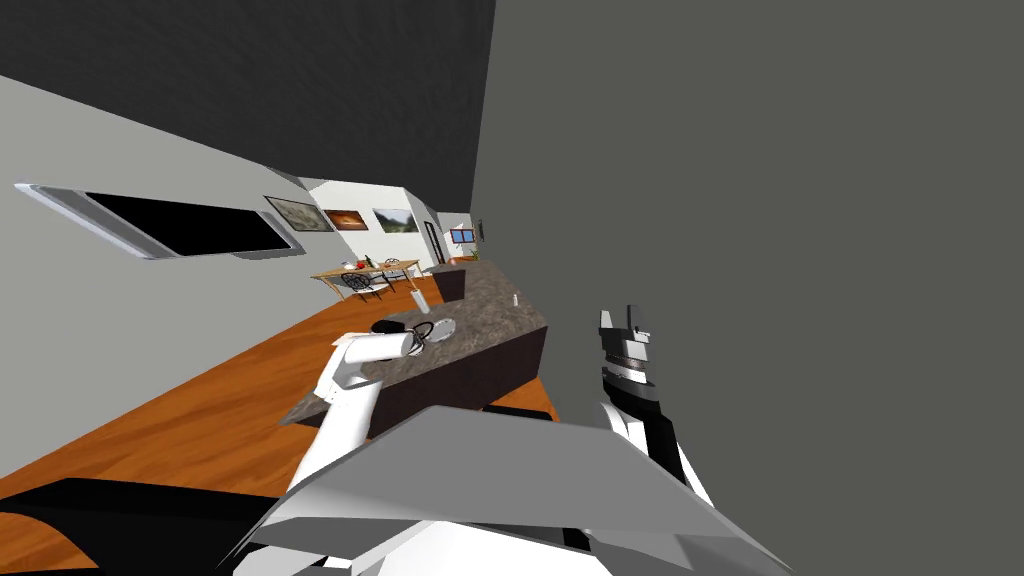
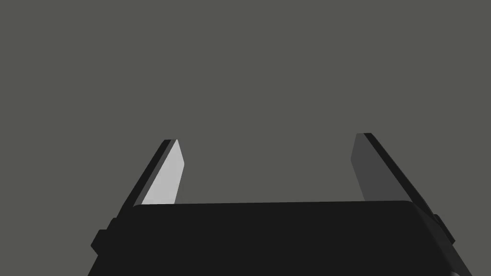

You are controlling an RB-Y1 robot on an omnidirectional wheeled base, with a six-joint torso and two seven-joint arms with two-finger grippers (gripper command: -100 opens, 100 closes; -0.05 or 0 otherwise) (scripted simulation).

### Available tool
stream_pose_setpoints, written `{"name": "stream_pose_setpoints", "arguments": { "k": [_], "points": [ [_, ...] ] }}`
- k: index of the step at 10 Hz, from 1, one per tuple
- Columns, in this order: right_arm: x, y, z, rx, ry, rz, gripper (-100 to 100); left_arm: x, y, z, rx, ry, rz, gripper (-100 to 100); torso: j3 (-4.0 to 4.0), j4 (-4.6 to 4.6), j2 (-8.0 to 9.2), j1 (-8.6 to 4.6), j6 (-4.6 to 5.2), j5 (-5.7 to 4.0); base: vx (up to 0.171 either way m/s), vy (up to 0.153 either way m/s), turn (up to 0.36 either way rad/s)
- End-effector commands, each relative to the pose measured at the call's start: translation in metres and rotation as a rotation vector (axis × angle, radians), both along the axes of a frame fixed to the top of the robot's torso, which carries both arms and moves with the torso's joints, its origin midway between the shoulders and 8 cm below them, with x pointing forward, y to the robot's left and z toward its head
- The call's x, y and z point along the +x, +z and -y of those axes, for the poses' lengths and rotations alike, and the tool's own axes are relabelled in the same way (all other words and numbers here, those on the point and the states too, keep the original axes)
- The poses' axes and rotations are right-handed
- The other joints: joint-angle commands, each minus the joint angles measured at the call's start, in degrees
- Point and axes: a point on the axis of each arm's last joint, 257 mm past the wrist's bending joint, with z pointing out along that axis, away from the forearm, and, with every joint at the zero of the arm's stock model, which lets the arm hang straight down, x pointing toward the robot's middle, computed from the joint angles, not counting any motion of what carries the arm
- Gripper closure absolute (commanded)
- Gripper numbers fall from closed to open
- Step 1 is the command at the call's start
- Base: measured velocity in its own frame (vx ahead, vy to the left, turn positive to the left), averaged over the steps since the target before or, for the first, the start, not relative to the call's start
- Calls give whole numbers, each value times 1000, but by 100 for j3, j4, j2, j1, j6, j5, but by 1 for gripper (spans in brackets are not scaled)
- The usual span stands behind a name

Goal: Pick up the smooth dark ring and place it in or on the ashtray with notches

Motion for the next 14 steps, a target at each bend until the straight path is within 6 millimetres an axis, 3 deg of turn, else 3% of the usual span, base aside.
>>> {"name": "stream_pose_setpoints", "arguments": {
  "k": [1,12,13,14],
  "points": [
    [0,0,0,0,0,0,0,4,-6,-1,-26,17,-21,100,0,0,0,0,0,0,17,66,-154],
    [0,0,0,0,0,0,0,21,-27,2,-144,90,-133,100,3,-2,8,-21,1,0,1,46,-124],
    [0,0,0,0,0,0,0,21,-27,2,-146,92,-135,-100,4,-2,10,-29,-2,-3,0,0,0],
    [0,0,0,0,0,0,0,21,-27,2,-146,92,-135,-100,4,-2,10,-34,-2,-4,0,0,0]
  ]
}}
